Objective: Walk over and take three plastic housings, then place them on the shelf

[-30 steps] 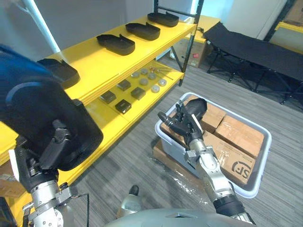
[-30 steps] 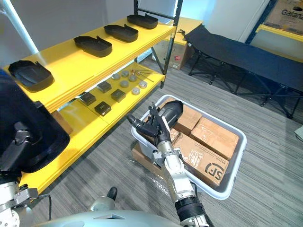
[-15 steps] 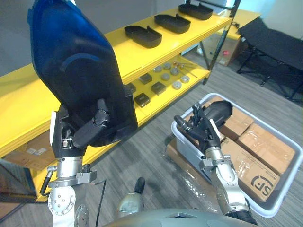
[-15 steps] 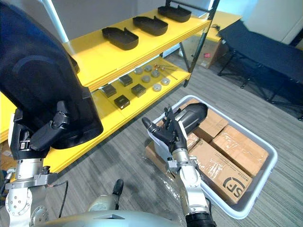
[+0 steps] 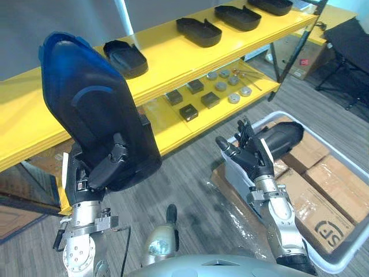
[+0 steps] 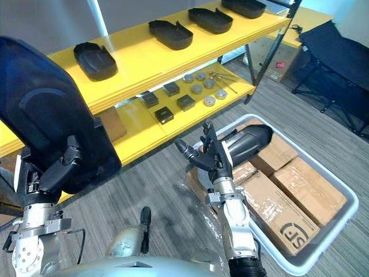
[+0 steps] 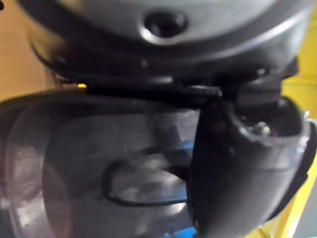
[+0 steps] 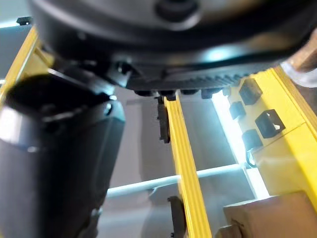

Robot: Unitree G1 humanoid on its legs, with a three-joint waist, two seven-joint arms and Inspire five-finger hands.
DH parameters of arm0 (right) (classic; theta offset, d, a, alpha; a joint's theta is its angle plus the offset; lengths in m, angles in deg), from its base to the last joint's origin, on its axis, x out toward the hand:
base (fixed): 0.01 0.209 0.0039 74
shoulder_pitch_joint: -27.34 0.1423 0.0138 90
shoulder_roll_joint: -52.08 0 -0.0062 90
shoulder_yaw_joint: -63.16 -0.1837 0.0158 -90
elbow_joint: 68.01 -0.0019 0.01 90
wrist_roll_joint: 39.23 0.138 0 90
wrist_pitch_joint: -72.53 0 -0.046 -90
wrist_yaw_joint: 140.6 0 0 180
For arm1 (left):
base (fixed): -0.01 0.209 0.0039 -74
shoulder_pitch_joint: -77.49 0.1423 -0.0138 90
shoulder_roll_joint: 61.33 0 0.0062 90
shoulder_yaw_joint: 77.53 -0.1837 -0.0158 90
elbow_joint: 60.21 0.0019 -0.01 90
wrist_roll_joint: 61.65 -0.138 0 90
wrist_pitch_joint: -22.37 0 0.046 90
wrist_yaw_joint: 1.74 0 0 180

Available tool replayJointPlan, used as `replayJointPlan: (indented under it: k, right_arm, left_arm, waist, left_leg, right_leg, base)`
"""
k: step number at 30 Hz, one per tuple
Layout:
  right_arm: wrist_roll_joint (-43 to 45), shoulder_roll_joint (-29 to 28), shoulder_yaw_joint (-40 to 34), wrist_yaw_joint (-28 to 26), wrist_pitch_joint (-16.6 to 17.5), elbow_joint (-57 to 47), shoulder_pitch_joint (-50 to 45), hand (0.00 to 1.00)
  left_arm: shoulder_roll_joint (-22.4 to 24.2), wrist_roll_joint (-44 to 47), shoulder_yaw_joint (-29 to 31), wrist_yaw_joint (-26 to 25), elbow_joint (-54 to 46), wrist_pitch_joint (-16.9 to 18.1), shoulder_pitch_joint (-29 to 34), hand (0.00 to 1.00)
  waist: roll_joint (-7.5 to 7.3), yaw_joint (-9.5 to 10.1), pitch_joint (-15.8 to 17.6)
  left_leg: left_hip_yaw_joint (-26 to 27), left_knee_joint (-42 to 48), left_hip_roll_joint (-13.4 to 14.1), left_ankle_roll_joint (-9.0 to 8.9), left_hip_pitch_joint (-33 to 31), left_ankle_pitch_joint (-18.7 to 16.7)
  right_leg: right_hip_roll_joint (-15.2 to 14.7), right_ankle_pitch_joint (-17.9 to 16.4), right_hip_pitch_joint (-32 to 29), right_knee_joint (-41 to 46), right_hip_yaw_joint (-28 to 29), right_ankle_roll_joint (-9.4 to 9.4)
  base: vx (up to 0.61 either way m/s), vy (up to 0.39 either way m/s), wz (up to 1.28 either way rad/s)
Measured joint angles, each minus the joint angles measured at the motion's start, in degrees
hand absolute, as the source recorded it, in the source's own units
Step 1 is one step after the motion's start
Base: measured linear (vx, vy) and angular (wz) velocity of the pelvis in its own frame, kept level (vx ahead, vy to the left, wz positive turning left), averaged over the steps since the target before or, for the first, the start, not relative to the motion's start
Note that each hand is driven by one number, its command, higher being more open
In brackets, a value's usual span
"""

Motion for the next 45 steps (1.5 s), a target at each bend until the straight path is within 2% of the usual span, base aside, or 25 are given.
replayJointPlan:
  k: [2,3,4,5,6,8,9,10,11,13,14,16,17,19,20,22,25,30,32,33,34,35,36,40,45]
  right_arm:
    - [-0.09,-1.24,-0.32,1.76,0.9,0.01,-0.04,1.0]
    - [-0.43,-1.79,-0.56,2.85,1.09,0.01,-0.1,1.0]
    - [-0.43,-1.64,-0.64,3.2,1.39,0.02,0.04,1.0]
    - [-0.42,-1.05,-1.0,4.18,1.88,0.06,0.35,1.0]
    - [-0.53,-1.24,-1.64,4.85,1.95,0.08,0.5,1.0]
    - [-1.28,-1.82,-1.75,5.65,2.02,0.62,1.15,1.0]
    - [-2.83,-2.4,-2.11,5.87,2.4,0.79,1.58,1.0]
    - [-2.84,-2.5,-2.39,5.92,3.37,0.68,1.63,1.0]
    - [-2.84,-2.56,-2.77,6.02,3.57,0.53,1.62,1.0]
    - [-2.81,-2.88,-5.55,6.48,3.6,-0.5,1.51,1.0]
    - [-2.79,-2.86,-6.55,6.66,3.6,-0.73,1.44,1.0]
    - [-2.7,-2.83,-10.05,7.75,3.59,-1.37,0.92,1.0]
    - [-2.61,-2.85,-10.6,8.08,3.59,-1.88,0.47,1.0]
    - [-2.5,-2.88,-11.75,8.22,3.6,-3.91,-1.18,1.0]
    - [-2.48,-1.4,-11.92,7.95,3.41,-4.14,-0.57,1.0]
    - [-2.27,-0.31,-11.89,7.67,3.44,-4.87,-0.1,1.0]
    - [-1.32,-0.6,-11.75,6.06,3.44,-4.96,0.95,1.0]
    - [2.57,-0.93,-9.74,3.03,3.44,-5.33,1.89,1.0]
    - [2.47,-1.59,-9.43,1.74,3.43,-5.33,1.78,1.0]
    - [2.13,-2.27,-9.6,1.57,3.42,-5.74,1.51,1.0]
    - [1.81,-2.74,-10.24,1.84,3.38,-6.34,1.31,1.0]
    - [1.67,-3.39,-10.83,2.94,3.34,-6.89,1.14,1.0]
    - [0.64,-2.89,-11.3,4.01,3.44,-7.18,1.19,1.0]
    - [-2.71,-2.89,-10.92,3.87,3.44,-7.14,1.65,1.0]
    - [-2.21,-3.19,-11.16,4.58,3.7,-7.05,1.2,1.0]
  left_arm:
    - [-0.01,0.01,1.17,0.46,-0.01,0.0,-0.64,0.0]
    - [-0.09,0.0,1.86,0.87,-0.07,0.0,-0.77,0.0]
    - [0.12,-0.03,2.1,1.14,0.01,-0.05,-1.15,0.0]
    - [0.75,-0.09,2.16,1.34,0.29,-0.6,-2.75,0.0]
    - [0.34,-0.12,2.57,1.64,0.25,-0.62,-4.18,0.0]
    - [-0.28,-0.14,3.19,1.27,0.23,-0.64,-4.94,0.0]
    - [-0.39,-0.12,3.36,0.47,0.23,-0.67,-5.2,0.0]
    - [-0.39,-0.11,3.8,-0.04,0.22,-0.69,-5.59,0.0]
    - [-0.41,-0.1,3.81,-0.03,0.22,-0.72,-5.94,0.0]
    - [-1.08,-0.07,3.87,-0.01,0.23,-1.1,-8.39,0.0]
    - [-1.32,-0.07,3.78,0.02,0.26,-1.36,-9.13,0.0]
    - [-1.77,-0.08,3.33,0.03,0.57,-1.45,-10.12,0.0]
    - [-1.76,-0.07,3.15,0.01,0.58,-1.46,-10.13,0.0]
    - [-2.31,-0.07,2.83,0.11,0.55,-1.44,-10.07,0.0]
    - [-1.12,-0.03,2.42,0.29,1.37,-1.64,-9.94,0.0]
    - [-0.34,-0.09,1.89,1.42,1.21,-1.72,-9.43,0.0]
    - [-0.04,-0.06,1.56,1.53,1.08,-1.71,-9.42,0.0]
    - [0.21,-0.13,1.58,-0.31,0.88,-1.7,-8.86,0.0]
    - [0.97,-0.13,1.37,-0.98,0.36,-1.71,-8.86,0.0]
    - [1.07,-0.11,0.16,-0.83,-0.49,-1.71,-9.28,0.0]
    - [1.07,-0.11,-0.71,-0.25,-1.03,-1.7,-9.64,0.0]
    - [0.97,-0.1,-2.11,1.42,-2.45,-1.62,-9.7,0.0]
    - [0.97,-0.1,-3.31,2.97,-3.35,-1.4,-9.92,0.0]
    - [-0.19,1.47,-3.54,3.79,-3.35,-1.23,-10.11,0.0]
    - [-0.06,10.41,-1.28,4.43,-2.81,-2.46,-6.6,0.0]
  waist:
    - [-1.62,0.5,-0.61]
    - [-2.99,0.89,-1.34]
    - [-3.34,0.79,-1.6]
    - [-2.81,0.63,-1.73]
    - [-2.84,0.71,-1.7]
    - [-3.11,0.49,-1.61]
    - [-2.86,-0.31,-1.49]
    - [-2.48,-1.14,-1.39]
    - [-2.3,-1.43,-1.3]
    - [-2.04,-2.68,-1.33]
    - [-2.07,-2.94,-1.34]
    - [-2.1,-5.05,-1.35]
    - [-2.29,-5.45,-1.42]
    - [-4.51,-5.5,-2.33]
    - [-3.05,-4.66,-2.78]
    - [-0.77,-4.52,-3.35]
    - [-0.59,-3.95,-3.5]
    - [-0.67,-3.09,-3.62]
    - [-0.72,-3.39,-3.65]
    - [-0.92,-4.45,-3.71]
    - [-0.82,-5.16,-3.65]
    - [-0.62,-5.7,-3.77]
    - [-0.11,-6.09,-3.98]
    - [0.18,-5.14,-4.0]
    - [-0.32,-4.85,-4.05]
  left_leg:
    - [0.15,1.28,-2.65,0.5,-0.81,-1.88]
    - [0.35,1.83,-4.68,1.16,-0.82,-3.67]
    - [-0.12,2.14,-5.17,1.34,-0.74,-4.31]
    - [-1.58,3.35,-6.28,2.12,-0.72,-5.06]
    - [-2.35,3.09,-6.85,2.69,0.69,-5.5]
    - [-3.69,1.24,-7.19,4.06,4.33,-6.75]
    - [-4.74,0.21,-7.08,4.87,6.77,-7.52]
    - [-5.88,-0.17,-6.56,5.3,8.67,-8.27]
    - [-6.3,-0.5,-6.2,5.21,9.53,-8.62]
    - [-8.36,-0.88,-5.33,4.99,10.67,-9.75]
    - [-9.02,-0.81,-5.32,4.94,10.72,-10.19]
    - [-11.73,-0.18,-5.39,3.85,11.93,-11.33]
    - [-12.03,0.52,-5.62,3.64,12.03,-11.87]
    - [-11.52,2.76,-7.53,2.22,12.22,-15.07]
    - [-10.67,4.91,-6.2,1.25,11.97,-17.36]
    - [-7.09,6.43,-2.81,0.41,11.74,-19.0]
    - [-5.68,4.36,-0.9,0.16,14.08,-19.13]
    - [-6.1,3.22,-1.35,0.19,14.03,-18.98]
    - [-4.98,3.25,-1.74,-0.23,13.39,-18.46]
    - [0.46,3.27,-1.71,-0.66,12.02,-17.23]
    - [4.9,2.97,-1.2,-0.07,11.58,-17.15]
    - [15.81,2.79,2.15,1.04,11.97,-17.25]
    - [22.03,2.45,3.93,-0.29,12.38,-14.52]
    - [17.48,0.71,0.14,1.14,12.4,-12.77]
    - [19.25,-1.24,-0.84,1.33,13.8,-12.07]
  right_leg:
    - [-1.48,0.26,1.17,-2.11,-0.06,1.26]
    - [-2.29,1.37,3.19,-4.13,-0.19,2.37]
    - [-2.98,2.77,3.17,-2.25,0.08,2.75]
    - [-4.95,4.85,0.38,5.75,1.76,0.12]
    - [-6.81,8.77,-3.74,14.8,4.82,-3.04]
    - [-8.61,15.54,-7.61,24.76,8.61,-3.85]
    - [-8.34,12.13,-10.46,30.08,10.74,-4.54]
    - [-6.93,8.75,-12.65,30.6,11.21,-4.42]
    - [-5.86,7.59,-13.78,29.25,11.23,-4.57]
    - [0.0,6.2,-18.55,17.5,13.67,-5.25]
    - [1.35,6.33,-19.35,14.15,14.9,-5.07]
    - [4.74,7.91,-20.77,3.61,18.81,-3.64]
    - [4.99,8.93,-20.36,1.28,19.06,-3.56]
    - [4.5,19.81,-18.08,-4.42,19.28,-4.86]
    - [5.49,18.99,-16.29,-6.88,18.23,-4.28]
    - [8.69,19.97,-13.2,-11.85,16.97,-5.32]
    - [10.87,20.41,-10.47,-15.29,17.0,-5.98]
    - [10.74,21.03,-9.52,-17.92,16.71,-5.54]
    - [9.73,21.38,-7.79,-19.54,14.24,-5.18]
    - [8.18,21.47,-6.55,-19.99,10.16,-5.03]
    - [7.41,21.47,-5.74,-20.02,7.75,-5.03]
    - [6.63,21.43,-4.37,-19.79,3.79,-5.02]
    - [5.82,21.17,-3.48,-19.18,1.49,-4.85]
    - [3.0,20.01,-2.16,-17.89,1.65,-4.5]
    - [2.59,20.32,-2.01,-19.38,3.49,-4.02]
  base:
    - [0.22,0.153,0.38]
    - [0.27,0.112,0.44]
    - [0.32,0.136,0.62]
    - [0.31,0.154,0.66]
    - [0.29,0.18,0.63]
    - [0.3,0.105,0.26]
    - [0.42,0.082,0.31]
    - [0.33,0.058,0.31]
    - [0.36,0.055,0.35]
    - [0.25,-0.001,0.44]
    - [0.25,-0.067,0.63]
    - [0.27,-0.126,0.71]
    - [0.27,-0.154,0.68]
    - [0.25,-0.173,0.33]
    - [0.28,-0.201,-0.01]
    - [0.3,-0.172,-0.05]
    - [0.18,-0.084,-0.11]
    - [0.07,0.016,0.04]
    - [0.02,0.042,0.71]
    - [-0.01,0.041,1.33]
    - [-0.03,0.076,1.84]
    - [-0.02,0.074,1.84]
    - [-0.01,0.14,1.59]
    - [0.0,0.167,0.8]
    - [-0.05,0.057,-0.17]
